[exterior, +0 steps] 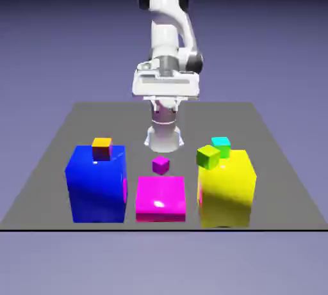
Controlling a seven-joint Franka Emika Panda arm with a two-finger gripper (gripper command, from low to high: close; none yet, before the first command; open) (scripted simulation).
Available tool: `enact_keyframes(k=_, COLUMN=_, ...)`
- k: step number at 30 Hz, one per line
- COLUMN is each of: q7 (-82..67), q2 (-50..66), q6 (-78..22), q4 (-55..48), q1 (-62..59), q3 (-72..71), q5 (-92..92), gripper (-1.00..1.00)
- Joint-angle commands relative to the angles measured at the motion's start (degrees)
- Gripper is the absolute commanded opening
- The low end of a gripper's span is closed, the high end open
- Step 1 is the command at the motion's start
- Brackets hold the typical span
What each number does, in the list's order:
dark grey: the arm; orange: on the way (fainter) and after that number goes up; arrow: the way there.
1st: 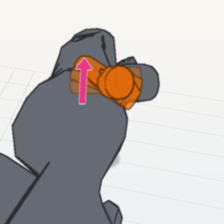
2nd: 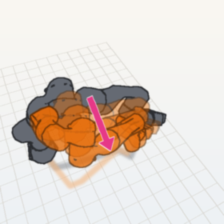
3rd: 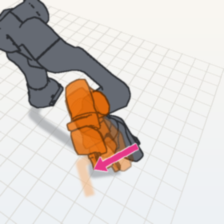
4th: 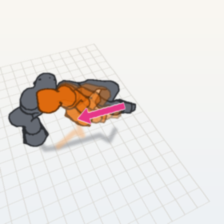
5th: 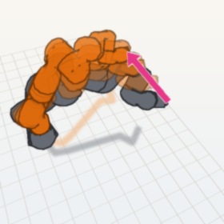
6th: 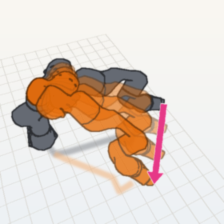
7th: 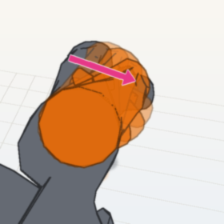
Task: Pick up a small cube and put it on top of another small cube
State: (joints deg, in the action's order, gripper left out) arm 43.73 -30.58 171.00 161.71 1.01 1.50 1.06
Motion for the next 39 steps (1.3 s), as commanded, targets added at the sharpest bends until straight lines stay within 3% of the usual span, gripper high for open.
enact_keyframes(k=1, q7=1.06, q2=1.72, q6=-2.50, q4=0.59, q1=0.27, q3=1.24, q5=0.88, gripper=0.00)
enact_keyframes(k=14, q7=14.38, q2=23.47, q6=-33.99, q4=7.98, q1=3.68, q3=16.93, q5=12.05, gripper=0.00)
enact_keyframes(k=23, q7=0.89, q2=39.75, q6=-20.34, q4=7.71, q1=0.73, q3=5.86, q5=31.64, gripper=0.00)
enact_keyframes(k=24, q7=0.89, q2=39.75, q6=-20.34, q4=7.71, q1=0.73, q3=5.86, q5=31.65, gripper=-1.00)
enact_keyframes(k=33, q7=14.38, q2=23.48, q6=-33.99, q4=7.98, q1=3.68, q3=16.93, q5=12.05, gripper=-1.00)
enact_keyframes(k=39, q7=25.63, q2=21.83, q6=-40.98, q4=-1.07, q1=-1.59, q3=6.56, q5=16.93, gripper=-1.00)
